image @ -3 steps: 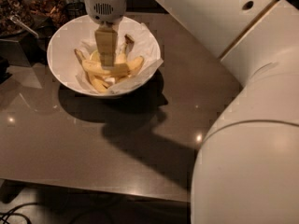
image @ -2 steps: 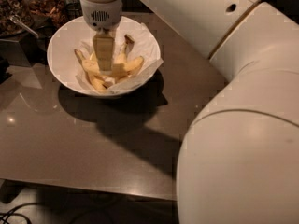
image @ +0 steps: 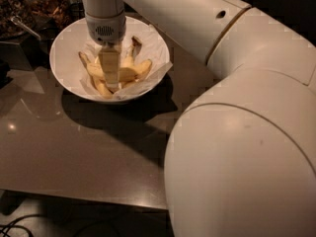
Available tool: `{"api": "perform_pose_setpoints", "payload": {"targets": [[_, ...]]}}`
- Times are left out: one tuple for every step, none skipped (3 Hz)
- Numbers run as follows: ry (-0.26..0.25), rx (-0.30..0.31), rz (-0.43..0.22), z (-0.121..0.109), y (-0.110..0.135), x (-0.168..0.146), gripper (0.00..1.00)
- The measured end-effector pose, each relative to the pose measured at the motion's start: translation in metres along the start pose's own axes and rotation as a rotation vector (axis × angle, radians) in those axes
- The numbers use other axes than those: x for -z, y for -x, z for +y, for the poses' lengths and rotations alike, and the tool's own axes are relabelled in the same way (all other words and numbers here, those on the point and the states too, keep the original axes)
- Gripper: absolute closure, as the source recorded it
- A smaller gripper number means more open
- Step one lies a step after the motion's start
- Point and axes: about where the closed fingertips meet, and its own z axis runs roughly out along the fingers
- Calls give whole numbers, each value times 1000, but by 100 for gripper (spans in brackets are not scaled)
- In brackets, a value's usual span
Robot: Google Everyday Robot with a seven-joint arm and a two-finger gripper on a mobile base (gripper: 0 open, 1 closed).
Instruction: Pick banana from white bowl
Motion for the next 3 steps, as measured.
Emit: {"api": "perform_pose_setpoints", "payload": {"targets": [[18,-4,15,-6,-2,-12,32],[28,-4,33,-10,-5,-21,32],[32,13,56,-8,-9,-26,50]]}}
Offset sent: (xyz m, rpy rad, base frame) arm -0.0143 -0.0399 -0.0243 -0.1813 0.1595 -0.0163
